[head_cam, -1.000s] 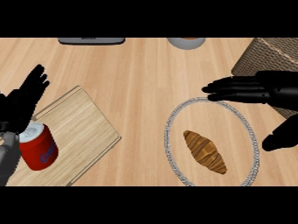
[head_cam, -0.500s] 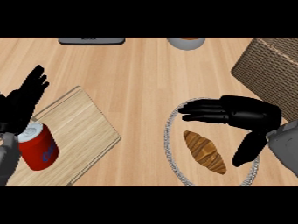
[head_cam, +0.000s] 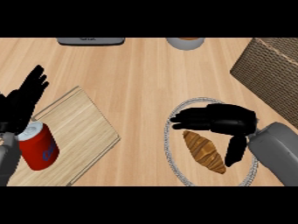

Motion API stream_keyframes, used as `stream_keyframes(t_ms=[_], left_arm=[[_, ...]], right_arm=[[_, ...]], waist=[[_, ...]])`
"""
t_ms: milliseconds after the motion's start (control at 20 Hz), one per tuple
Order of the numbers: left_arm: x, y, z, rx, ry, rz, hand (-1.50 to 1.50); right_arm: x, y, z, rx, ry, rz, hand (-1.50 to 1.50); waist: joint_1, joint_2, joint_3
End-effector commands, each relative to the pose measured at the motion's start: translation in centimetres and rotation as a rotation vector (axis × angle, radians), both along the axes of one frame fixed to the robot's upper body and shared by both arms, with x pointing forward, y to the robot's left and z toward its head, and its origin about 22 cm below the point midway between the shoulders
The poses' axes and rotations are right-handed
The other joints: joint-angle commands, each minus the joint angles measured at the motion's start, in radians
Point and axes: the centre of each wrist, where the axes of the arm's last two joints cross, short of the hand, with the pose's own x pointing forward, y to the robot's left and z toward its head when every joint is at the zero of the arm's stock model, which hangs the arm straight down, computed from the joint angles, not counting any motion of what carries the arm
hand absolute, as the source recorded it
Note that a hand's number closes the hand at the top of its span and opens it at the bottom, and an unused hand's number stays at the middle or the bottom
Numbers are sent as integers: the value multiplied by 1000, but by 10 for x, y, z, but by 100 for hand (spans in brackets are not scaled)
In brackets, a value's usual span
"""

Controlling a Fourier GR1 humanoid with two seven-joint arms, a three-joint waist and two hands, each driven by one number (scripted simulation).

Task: Pick the croissant from the placemat and place it in the basket

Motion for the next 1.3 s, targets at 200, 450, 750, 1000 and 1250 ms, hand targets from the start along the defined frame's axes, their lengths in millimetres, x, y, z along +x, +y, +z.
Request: stream_keyframes(t_ms=[200, 450, 750, 1000, 1250], left_arm=[[-11, -19, -14, -16, 55, -2, 0], [3, -16, -18, -25, 59, 16, 0], [-3, -21, -29, -14, 45, -4, 0], [-3, -4, -3, -10, 57, 10, 0], [-9, -10, 3, -26, 53, -3, 0]], right_arm=[[4, 4, -9, -24, 2, 60, -150], [19, -30, -4, -26, 31, 76, -150], [13, -18, -24, -16, 94, 139, -150], [10, -30, -25, -14, 65, 147, -150], [-4, -25, -47, -54, -6, 117, -150]], waist=[[-4, 2, -11], [-8, 6, -11], [-5, 7, -11], [-3, 4, -11], [-6, 3, -11]])
